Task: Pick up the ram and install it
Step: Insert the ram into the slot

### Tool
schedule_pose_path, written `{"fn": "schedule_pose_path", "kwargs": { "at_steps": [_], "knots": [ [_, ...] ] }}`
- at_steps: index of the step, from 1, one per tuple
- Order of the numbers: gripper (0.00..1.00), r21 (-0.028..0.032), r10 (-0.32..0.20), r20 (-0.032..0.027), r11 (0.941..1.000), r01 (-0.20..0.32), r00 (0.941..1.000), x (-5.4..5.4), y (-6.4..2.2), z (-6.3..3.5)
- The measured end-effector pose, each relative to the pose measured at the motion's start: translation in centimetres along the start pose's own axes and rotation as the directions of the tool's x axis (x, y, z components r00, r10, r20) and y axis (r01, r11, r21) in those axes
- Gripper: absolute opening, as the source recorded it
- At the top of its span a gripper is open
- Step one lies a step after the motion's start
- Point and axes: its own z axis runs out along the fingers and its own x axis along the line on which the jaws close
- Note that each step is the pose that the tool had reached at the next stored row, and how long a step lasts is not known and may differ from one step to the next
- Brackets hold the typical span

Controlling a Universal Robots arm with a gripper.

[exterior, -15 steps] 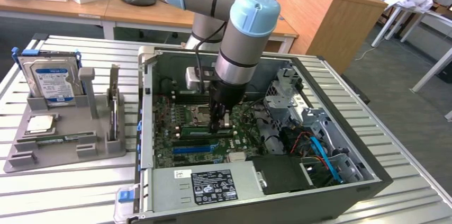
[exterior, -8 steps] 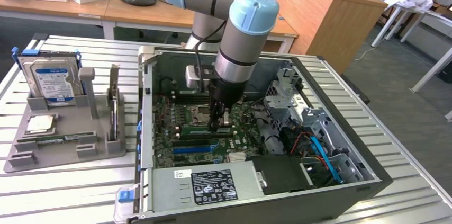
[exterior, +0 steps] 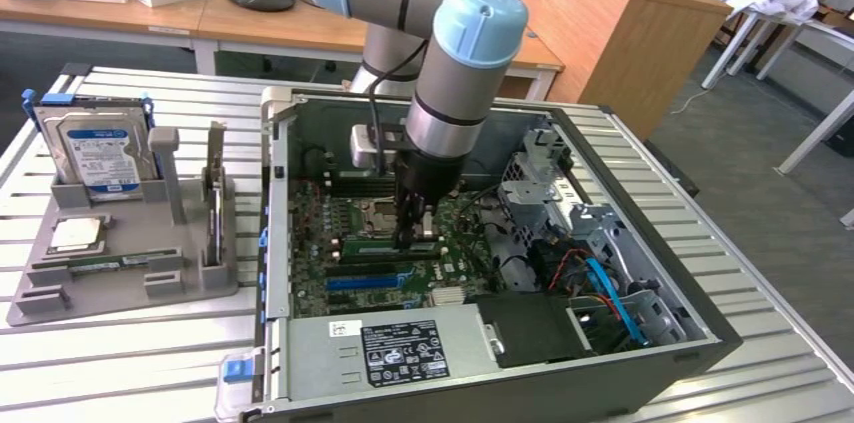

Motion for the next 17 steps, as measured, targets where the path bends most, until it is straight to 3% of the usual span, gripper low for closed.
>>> {"fn": "schedule_pose_path", "kwargs": {
  "at_steps": [17],
  "knots": [
    [0.11,-0.0001,0.0,0.0011,1.0,0.0,1.0,0.02,-0.07,-0.01]
  ]
}}
